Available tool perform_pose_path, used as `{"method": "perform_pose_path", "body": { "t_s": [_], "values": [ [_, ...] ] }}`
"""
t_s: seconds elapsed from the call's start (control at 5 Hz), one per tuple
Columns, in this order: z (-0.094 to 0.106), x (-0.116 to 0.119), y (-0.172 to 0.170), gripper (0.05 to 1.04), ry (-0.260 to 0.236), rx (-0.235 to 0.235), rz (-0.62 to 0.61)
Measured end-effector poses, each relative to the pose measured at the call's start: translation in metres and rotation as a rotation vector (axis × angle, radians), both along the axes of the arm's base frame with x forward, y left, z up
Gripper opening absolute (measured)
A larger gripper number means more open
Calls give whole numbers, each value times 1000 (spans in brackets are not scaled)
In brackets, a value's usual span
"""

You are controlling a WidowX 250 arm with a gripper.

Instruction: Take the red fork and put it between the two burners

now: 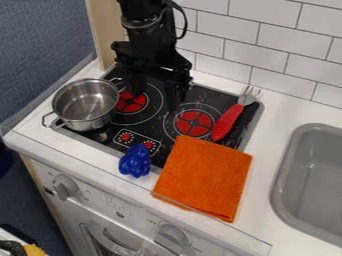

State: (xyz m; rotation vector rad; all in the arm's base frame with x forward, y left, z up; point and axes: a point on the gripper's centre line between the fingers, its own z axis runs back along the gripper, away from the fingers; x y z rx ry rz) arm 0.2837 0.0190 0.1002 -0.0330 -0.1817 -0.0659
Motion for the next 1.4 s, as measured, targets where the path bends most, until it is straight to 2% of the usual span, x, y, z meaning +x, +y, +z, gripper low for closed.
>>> {"method": "perform_pose_path", "body": {
  "t_s": [0.2,0.4,0.6,0.8,1.0,1.2,1.4],
  "values": [
    [-8,-1,-1,1001,26,-3,2],
    [-32,14,-21,1001,78,3,-30],
    [-49,45,-41,1001,79,14,-48],
    [-69,74,-62,1001,96,0,-56],
    [-86,93,-70,1001,104,-14,-37],
    [-90,105,-73,946,97,-24,-35],
    [-91,105,-73,661,110,-18,-50]
  ]
}}
